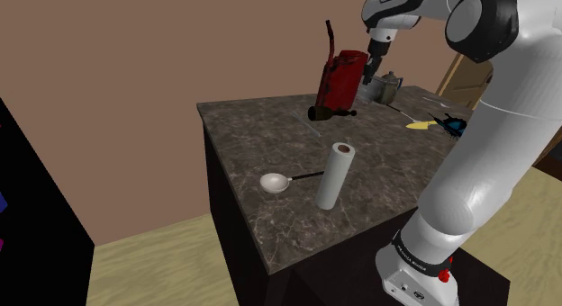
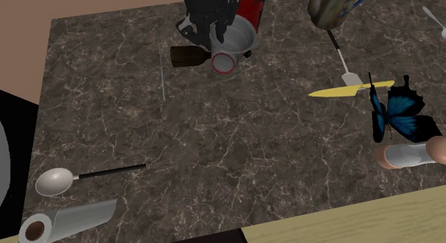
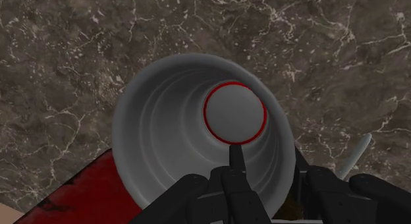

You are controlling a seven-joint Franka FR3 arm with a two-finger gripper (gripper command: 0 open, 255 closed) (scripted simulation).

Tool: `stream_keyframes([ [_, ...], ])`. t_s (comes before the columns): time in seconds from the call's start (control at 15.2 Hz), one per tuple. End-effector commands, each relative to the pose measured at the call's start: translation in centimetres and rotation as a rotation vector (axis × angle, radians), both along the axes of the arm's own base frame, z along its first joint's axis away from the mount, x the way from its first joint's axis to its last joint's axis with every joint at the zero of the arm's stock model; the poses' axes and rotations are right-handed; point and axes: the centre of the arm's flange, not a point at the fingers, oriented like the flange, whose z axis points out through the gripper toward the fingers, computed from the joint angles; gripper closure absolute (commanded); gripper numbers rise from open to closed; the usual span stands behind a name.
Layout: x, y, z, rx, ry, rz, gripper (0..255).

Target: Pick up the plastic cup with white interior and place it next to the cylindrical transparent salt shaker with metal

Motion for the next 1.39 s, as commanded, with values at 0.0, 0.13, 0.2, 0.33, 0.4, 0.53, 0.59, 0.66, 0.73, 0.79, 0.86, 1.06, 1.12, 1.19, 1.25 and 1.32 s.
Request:
stream_keyframes([
  [0.0,0.0,0.1,1.1,0.0,0.0,0.0,255],
  [0.13,0.0,0.1,2.1,0.0,0.0,0.0,255],
  [0.2,0.0,0.1,2.7,0.0,0.0,0.0,255],
  [0.33,0.0,0.1,3.7,0.0,0.0,0.0,255],
  [0.4,0.0,0.1,4.2,0.0,0.0,0.0,255],
  [0.53,0.0,0.1,5.3,0.0,0.0,0.0,255],
  [0.59,0.0,0.1,5.8,0.0,0.0,0.0,255],
  [0.66,0.0,0.1,6.4,0.0,0.0,0.0,255],
  [0.73,0.0,0.1,6.9,0.0,0.0,0.0,255],
  [0.79,0.0,0.1,7.4,0.0,0.0,0.0,255],
  [0.86,0.0,0.1,7.9,0.0,0.0,0.0,255],
  [1.06,0.0,0.1,9.5,0.0,0.0,0.0,255],
  [1.12,0.0,0.1,10.1,0.0,0.0,0.0,255],
  [1.19,0.0,0.1,10.3,0.0,0.0,0.0,255],
  [1.25,-1.2,-0.6,10.3,0.0,0.0,0.0,255],
  [1.32,-2.4,-1.2,10.3,0.0,0.0,0.0,255],
])
